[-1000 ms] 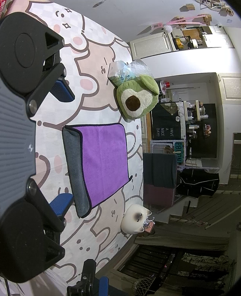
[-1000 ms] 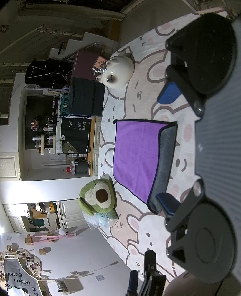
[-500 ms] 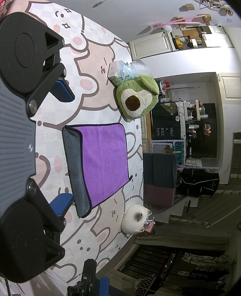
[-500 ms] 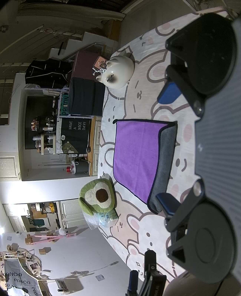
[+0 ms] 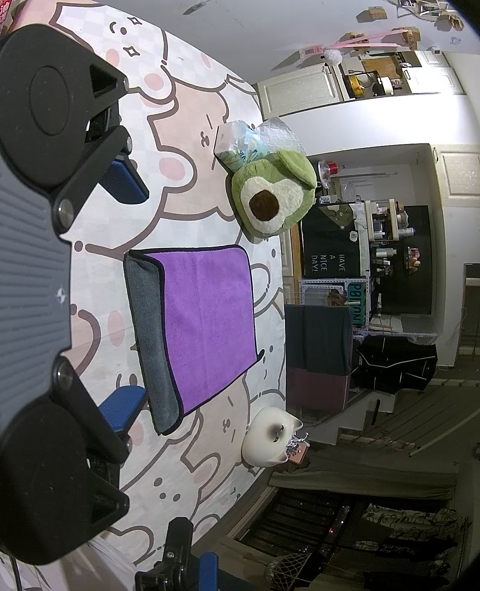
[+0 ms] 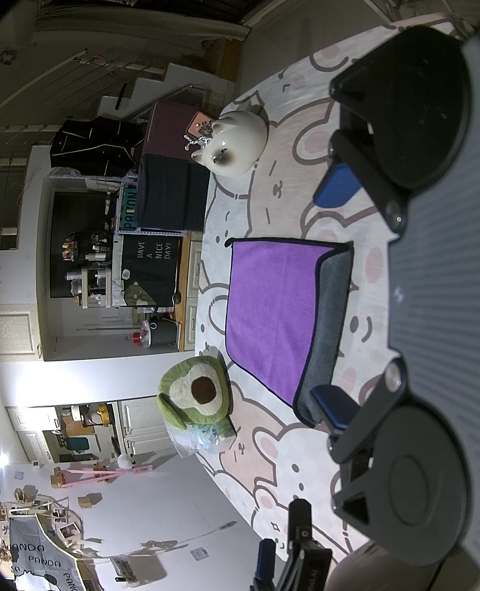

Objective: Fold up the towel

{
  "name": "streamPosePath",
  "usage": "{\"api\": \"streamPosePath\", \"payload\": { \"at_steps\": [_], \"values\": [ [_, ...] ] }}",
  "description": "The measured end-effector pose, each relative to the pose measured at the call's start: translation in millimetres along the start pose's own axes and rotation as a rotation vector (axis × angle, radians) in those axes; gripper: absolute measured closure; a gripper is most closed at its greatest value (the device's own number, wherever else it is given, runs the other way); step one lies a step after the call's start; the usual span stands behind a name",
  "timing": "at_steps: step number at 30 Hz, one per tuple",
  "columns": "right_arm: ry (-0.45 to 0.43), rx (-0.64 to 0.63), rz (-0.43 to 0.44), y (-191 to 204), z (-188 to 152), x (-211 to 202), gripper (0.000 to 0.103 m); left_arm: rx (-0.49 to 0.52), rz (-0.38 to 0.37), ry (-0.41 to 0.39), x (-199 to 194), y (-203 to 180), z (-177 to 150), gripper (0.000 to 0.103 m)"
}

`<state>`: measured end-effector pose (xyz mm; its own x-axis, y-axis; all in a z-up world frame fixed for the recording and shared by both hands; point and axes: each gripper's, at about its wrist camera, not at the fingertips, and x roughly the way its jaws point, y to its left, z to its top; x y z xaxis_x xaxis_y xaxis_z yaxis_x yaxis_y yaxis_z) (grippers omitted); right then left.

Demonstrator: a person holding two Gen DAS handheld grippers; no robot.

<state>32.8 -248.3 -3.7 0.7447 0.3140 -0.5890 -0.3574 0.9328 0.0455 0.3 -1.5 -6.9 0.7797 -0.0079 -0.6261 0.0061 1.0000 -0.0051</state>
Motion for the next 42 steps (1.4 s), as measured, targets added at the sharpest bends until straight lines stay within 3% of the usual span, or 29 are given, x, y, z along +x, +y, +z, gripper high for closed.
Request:
{"api": "streamPosePath", "payload": {
  "at_steps": [24,42],
  "values": [
    [-0.014,-0.010,-0.016,2.5,0.8,-2.6,0.000,0.018,-0.022,-0.017,-3.9,1.7,7.9,0.000],
    [-0.065,-0.021,-0.070,-3.6,15.4,7.0,0.000,0.025,0.016,-0.103,1.6,3.9,33.8,0.000]
  ]
}}
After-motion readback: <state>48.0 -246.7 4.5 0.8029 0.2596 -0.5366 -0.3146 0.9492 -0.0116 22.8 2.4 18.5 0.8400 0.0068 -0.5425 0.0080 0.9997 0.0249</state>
